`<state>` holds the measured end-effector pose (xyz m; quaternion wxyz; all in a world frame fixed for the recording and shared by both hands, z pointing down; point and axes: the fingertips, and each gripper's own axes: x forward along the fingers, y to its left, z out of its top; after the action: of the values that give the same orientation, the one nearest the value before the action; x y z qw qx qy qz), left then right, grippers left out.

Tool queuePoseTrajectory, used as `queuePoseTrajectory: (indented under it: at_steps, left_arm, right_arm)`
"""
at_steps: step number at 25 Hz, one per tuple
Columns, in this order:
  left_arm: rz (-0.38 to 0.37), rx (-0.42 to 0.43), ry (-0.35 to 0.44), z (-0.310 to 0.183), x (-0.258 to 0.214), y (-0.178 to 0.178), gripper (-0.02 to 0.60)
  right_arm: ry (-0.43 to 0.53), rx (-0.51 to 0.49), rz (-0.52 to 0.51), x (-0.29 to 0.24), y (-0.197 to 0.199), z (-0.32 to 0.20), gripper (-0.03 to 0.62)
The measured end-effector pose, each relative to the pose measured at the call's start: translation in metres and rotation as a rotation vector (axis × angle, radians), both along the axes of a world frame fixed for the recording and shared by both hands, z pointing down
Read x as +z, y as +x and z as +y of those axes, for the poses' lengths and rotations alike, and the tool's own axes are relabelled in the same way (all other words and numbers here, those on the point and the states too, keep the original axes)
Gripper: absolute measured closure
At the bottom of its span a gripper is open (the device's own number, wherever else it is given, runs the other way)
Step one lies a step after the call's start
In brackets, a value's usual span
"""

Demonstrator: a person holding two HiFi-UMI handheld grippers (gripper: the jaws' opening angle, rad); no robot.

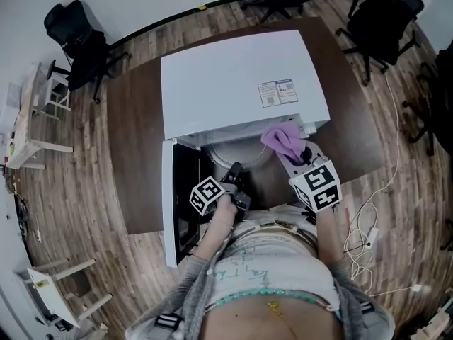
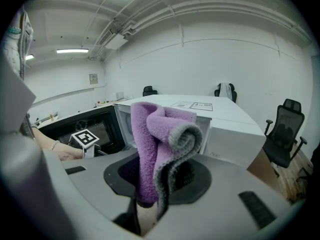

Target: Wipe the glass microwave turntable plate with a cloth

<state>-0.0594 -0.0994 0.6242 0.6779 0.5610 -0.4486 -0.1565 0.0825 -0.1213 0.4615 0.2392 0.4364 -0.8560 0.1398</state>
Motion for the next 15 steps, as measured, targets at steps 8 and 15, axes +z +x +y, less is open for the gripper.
queuePoseTrajectory:
  at_steps: [8, 15]
  left_arm:
    - [-0.010, 0.005, 0.015, 0.0027, 0.0013, -0.0016, 0.509]
    - [-0.005, 0.016, 0.019, 0.0059, 0.0014, -0.0038, 0.509]
  right_arm:
    - [-0.010, -0.004, 0.008, 0.0035, 0.0048, -0.0019, 0.479]
    - [-0.009, 0.006, 0.021, 0.0043, 0.0089, -0.0052, 0.480]
